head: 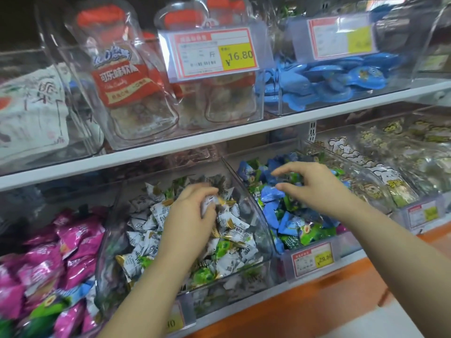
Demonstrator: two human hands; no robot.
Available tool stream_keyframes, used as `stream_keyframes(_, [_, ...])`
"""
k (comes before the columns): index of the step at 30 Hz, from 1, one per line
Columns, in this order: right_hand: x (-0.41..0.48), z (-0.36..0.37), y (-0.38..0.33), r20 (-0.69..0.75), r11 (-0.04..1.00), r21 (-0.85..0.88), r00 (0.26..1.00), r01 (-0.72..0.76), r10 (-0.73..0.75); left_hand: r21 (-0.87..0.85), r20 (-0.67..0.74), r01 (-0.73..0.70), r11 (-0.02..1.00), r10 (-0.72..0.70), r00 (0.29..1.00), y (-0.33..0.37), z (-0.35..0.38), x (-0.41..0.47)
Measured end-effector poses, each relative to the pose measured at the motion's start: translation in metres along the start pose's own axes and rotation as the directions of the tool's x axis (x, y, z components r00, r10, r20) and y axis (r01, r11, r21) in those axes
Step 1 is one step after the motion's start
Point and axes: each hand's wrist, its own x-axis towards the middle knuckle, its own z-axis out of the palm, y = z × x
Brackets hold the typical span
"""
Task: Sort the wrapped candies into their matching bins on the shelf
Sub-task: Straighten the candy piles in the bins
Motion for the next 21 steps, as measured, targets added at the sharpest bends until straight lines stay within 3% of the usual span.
stream_keyframes(4, [0.001,0.009,0.016,0.069,0.986,-0.163,0.997,0.039,-0.028,0.215,0.028,0.0,0.977,-0.006,1.0,-0.006,-0.001,0.003])
stream_keyframes(8, [0.002,0.02,0.013,0.243,0.94,-0.335,0.97,0.064,0.021,0.313,0.013,0.028,0.949,-0.034,0.999,0.0,-0.004,0.005])
stream_keyframes(12, [0.003,0.024,0.015,0.307,0.937,-0.345,0.95,0.056,0.056,0.193,0.063,-0.056,0.98,0.045,0.997,0.011,0.002,0.006])
stream_keyframes(17, [0.007,0.009,0.013,0.352,0.898,-0.439,0.921,0.007,0.165,0.011,0.231,-0.137,0.991,0.131,0.964,0.022,0.019,0.008])
stream_keyframes(21, [0.016,0.006,0.01,0.222,0.934,-0.357,0.972,0.013,0.072,0.027,0.291,-0.157,0.987,0.142,0.946,0.018,0.028,0.011])
